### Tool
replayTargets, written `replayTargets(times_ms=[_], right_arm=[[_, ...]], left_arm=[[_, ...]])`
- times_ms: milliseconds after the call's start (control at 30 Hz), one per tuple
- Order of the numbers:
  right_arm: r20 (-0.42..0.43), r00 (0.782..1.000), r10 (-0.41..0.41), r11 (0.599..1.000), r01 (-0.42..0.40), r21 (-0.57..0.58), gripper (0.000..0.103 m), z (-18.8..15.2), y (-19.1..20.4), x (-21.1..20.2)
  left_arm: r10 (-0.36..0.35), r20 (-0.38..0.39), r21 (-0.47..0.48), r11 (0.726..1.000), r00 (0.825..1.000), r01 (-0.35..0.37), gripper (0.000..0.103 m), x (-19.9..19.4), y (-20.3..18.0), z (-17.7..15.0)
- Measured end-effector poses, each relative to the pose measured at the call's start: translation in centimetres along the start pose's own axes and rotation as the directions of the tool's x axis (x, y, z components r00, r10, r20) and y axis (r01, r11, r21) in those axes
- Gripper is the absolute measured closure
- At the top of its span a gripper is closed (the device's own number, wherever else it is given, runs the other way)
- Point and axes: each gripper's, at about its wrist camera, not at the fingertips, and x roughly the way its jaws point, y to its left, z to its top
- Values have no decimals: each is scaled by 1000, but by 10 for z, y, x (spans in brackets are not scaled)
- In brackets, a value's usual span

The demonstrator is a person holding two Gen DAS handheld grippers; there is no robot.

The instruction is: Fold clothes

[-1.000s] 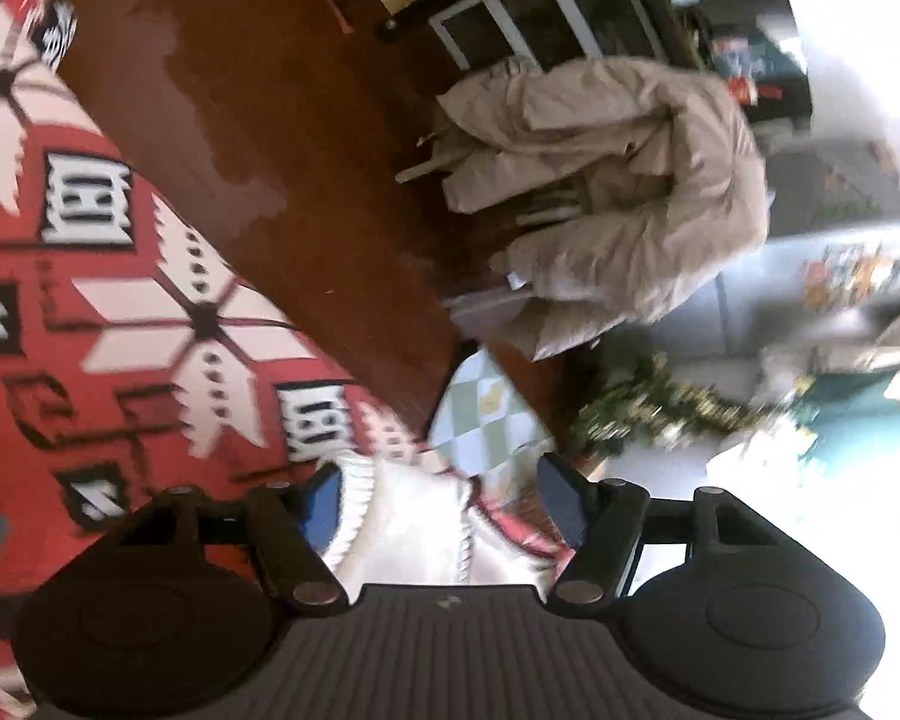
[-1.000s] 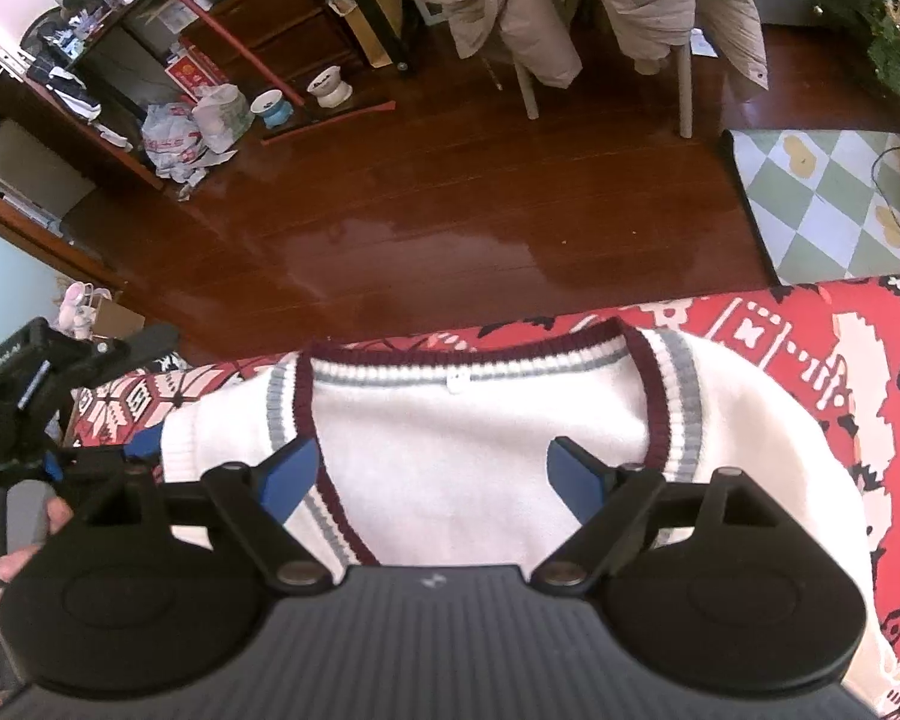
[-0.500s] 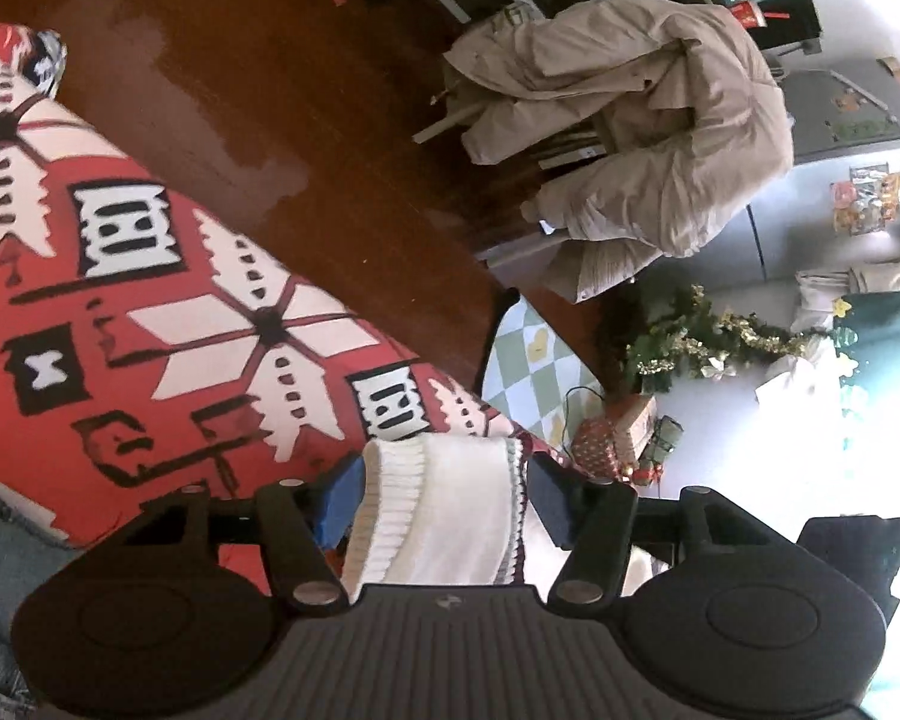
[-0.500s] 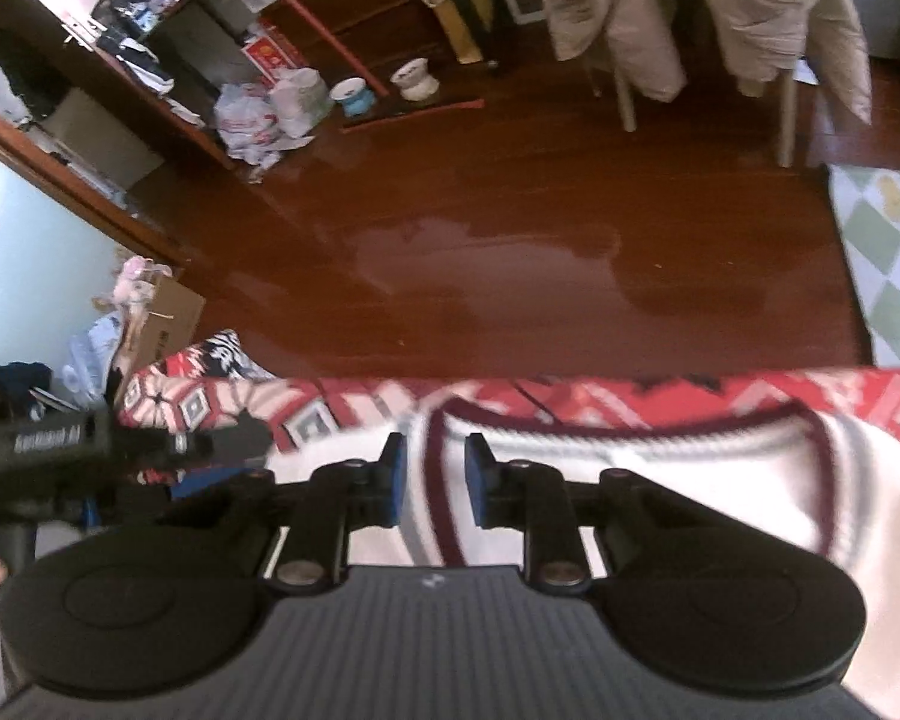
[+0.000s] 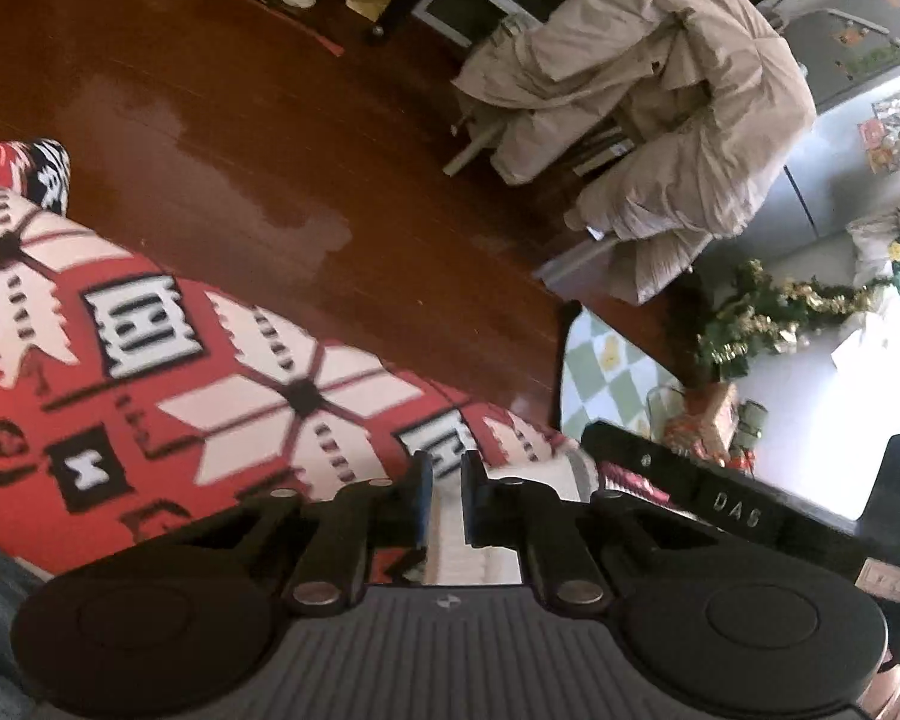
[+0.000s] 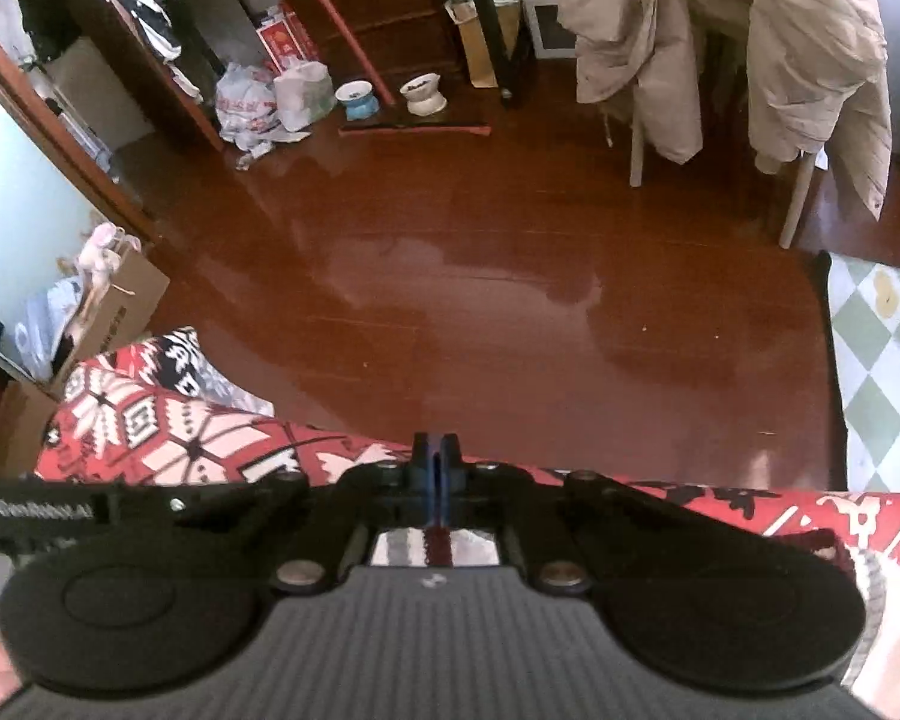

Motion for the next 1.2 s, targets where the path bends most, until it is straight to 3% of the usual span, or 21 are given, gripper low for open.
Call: replayTargets(times_ms=[200, 367, 567, 633, 700, 800, 933, 1200], right_arm=[[26, 999, -25, 998, 24, 57, 98, 5, -10, 0], [95, 994, -58, 989, 44, 144, 93, 5, -49, -47], [72, 985, -156, 967, 137, 214, 93, -43, -99, -125], [54, 982, -183, 958, 166, 235, 92, -66, -113, -148], [44, 979, -200, 949, 182, 258, 90, -89, -126, -165], [33, 974, -225, 934, 206, 291, 84, -121, -143, -187], [41, 966, -257, 906, 226, 357, 81, -155, -167, -207], [69, 963, -262, 827, 187, 530, 78, -173, -227, -198]], left_arm=[[-41, 12, 10, 999, 999, 41, 93, -12, -7, 11], [-64, -47, 102, 992, 997, 69, 93, -19, -35, 3], [-99, -144, 195, 973, 985, 127, 92, -9, -78, -20], [-116, -170, 220, 964, 979, 152, 85, -2, -95, -28], [-140, -194, 215, 960, 971, 181, 67, 6, -108, -36], [-169, -243, 175, 961, 955, 215, 60, 23, -126, -44], [-145, -282, 188, 961, 948, 203, 60, 46, -153, -52], [-148, -303, 161, 966, 942, 203, 55, 85, -190, -53]])
